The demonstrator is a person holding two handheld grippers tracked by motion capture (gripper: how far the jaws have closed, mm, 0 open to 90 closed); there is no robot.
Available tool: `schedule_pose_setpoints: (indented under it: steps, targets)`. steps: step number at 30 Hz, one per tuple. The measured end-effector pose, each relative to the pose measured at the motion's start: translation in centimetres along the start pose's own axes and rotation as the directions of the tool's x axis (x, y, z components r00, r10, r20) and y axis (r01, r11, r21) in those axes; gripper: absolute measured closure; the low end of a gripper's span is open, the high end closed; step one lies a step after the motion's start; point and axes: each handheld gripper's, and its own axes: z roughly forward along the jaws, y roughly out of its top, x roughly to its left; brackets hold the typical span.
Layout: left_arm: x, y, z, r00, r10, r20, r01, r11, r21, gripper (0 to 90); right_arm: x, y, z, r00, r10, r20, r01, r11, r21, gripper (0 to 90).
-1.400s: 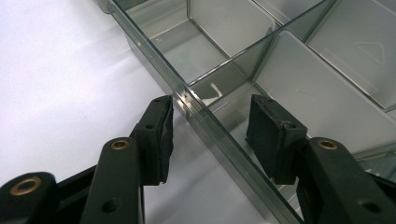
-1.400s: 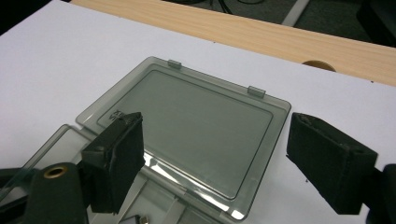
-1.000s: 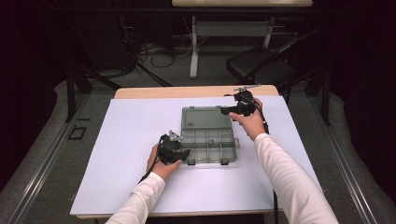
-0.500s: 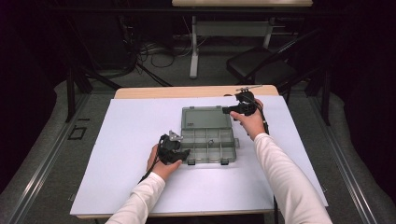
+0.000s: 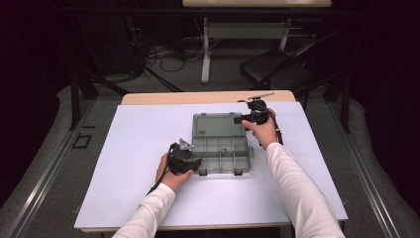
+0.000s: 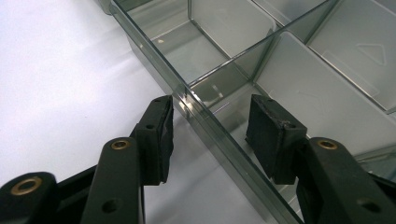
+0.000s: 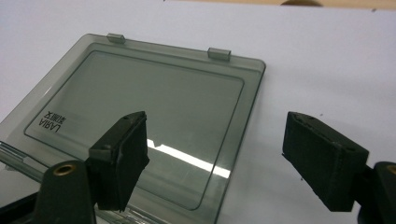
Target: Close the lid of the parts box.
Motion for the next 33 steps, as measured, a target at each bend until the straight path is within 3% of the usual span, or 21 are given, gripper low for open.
schedule_pose_setpoints:
  steps: [13,14,17,20,21,24,29,33]
  targets:
    - [0.0,0.0,0.0,1.0,0.001,-0.001,-0.001,1.0,-0.001,50.6,0.9,-0.8,1.8,0.9987,0.044,-0.024,-0.042,0.996,0.082,21.5]
    - [0.0,0.0,0.0,1.0,0.002,-0.001,-0.002,1.0,-0.001,50.6,0.9,-0.7,1.6,0.9993,0.037,-0.006,-0.036,0.991,0.128,21.5]
    - [0.0,0.0,0.0,1.0,0.002,-0.001,-0.002,1.0,-0.001,50.5,0.9,-0.9,2.0,0.9983,0.053,-0.023,-0.051,0.994,0.099,21.5]
    - [0.0,0.0,0.0,1.0,0.002,-0.001,-0.002,1.0,-0.001,50.5,0.9,-1.1,2.1,0.9982,0.057,-0.018,-0.054,0.992,0.116,21.5]
    - [0.0,0.0,0.0,1.0,0.002,-0.002,-0.002,1.0,-0.001,50.5,0.9,-1.3,2.3,0.997,0.07,-0.035,-0.066,0.994,0.093,21.5]
    - [-0.1,0.0,0.0,1.0,0.003,-0.003,-0.003,1.0,-0.001,50.5,0.7,-1.4,2.4,0.9974,0.068,-0.023,-0.065,0.989,0.131,21.5]
    - [-0.1,0.0,0.0,1.0,0.002,-0.003,-0.002,1.0,-0.002,50.5,0.3,-1.8,2.7,0.9937,0.101,-0.049,-0.095,0.989,0.112,21.5]
    - [-0.1,0.0,0.0,1.0,0.004,-0.003,-0.004,1.0,-0.001,50.5,0.2,-1.8,2.6,0.9936,0.103,-0.046,-0.096,0.986,0.139,21.7]
